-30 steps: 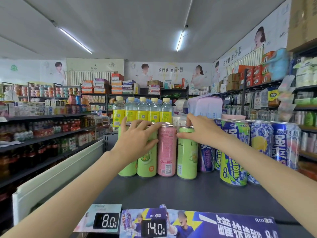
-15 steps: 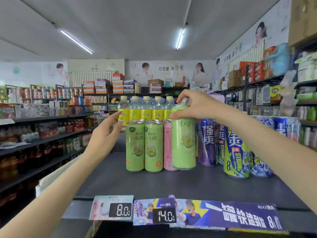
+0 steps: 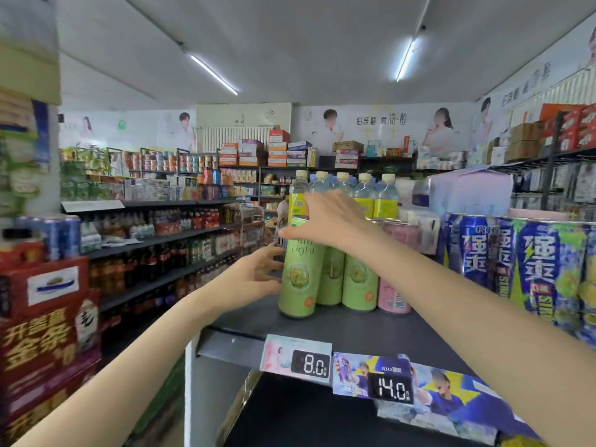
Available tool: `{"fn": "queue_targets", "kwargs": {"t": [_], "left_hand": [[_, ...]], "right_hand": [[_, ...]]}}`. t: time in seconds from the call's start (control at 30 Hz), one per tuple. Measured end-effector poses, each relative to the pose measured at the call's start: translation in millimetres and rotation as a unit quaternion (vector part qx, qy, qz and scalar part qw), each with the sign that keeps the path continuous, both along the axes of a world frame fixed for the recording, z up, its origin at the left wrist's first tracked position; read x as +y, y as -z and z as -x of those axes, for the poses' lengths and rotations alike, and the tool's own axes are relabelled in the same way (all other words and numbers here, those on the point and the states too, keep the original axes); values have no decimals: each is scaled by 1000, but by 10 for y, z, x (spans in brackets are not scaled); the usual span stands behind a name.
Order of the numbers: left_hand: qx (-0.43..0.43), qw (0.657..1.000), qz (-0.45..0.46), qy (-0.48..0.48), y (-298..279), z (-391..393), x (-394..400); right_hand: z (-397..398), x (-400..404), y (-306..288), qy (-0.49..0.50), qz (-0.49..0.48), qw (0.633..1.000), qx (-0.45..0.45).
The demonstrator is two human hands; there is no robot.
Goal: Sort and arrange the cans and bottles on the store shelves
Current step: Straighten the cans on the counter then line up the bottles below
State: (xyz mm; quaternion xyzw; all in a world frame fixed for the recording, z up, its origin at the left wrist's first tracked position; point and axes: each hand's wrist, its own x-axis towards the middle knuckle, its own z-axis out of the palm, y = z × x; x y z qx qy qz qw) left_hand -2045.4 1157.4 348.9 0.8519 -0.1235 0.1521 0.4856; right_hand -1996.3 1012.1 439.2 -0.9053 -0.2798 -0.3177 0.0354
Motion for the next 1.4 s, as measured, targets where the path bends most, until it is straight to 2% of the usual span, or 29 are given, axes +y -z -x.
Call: {"fn": "queue_targets", "kwargs": {"t": [0.07, 0.13, 0.2, 0.3, 0.47, 0.67, 0.73, 0.9, 1.1, 1.27, 1.4], "left_hand": [[4, 1000, -30, -1, 28, -15, -3], [-1, 999, -40, -9, 58, -53, -44], [-9, 999, -33, -21, 108, -98, -122], [-27, 998, -32, -56, 187, -198, -215], [-32, 994, -29, -102, 171, -266, -212], [-12, 983, -40, -179, 135, -365, -158], [-6, 983, -36, -181, 133, -411, -165], [-3, 980, -15, -198, 153, -510, -177], [-61, 971, -6, -232, 305, -581, -214], [-61, 977, 48, -197, 282, -614, -186], [-46, 984, 46, -168, 303, -623, -222]], "right_hand": [[-26, -19, 14, 6, 19, 1000, -4], [-25, -101, -15, -23, 20, 999, 31], [-3, -242, -73, -75, -34, 993, 83], [-39, -500, -131, -109, -82, 986, 94], [-192, -845, 40, -62, 13, 992, 111], [-259, -872, 56, -102, -59, 989, 92], [-284, -805, -15, -111, -47, 989, 80], [-350, -551, -105, -120, 22, 980, 154], [-479, -546, -27, -122, -38, 983, 131], [-494, -584, 117, -142, -82, 981, 98], [-487, -595, 189, -141, -94, 982, 80]]}}
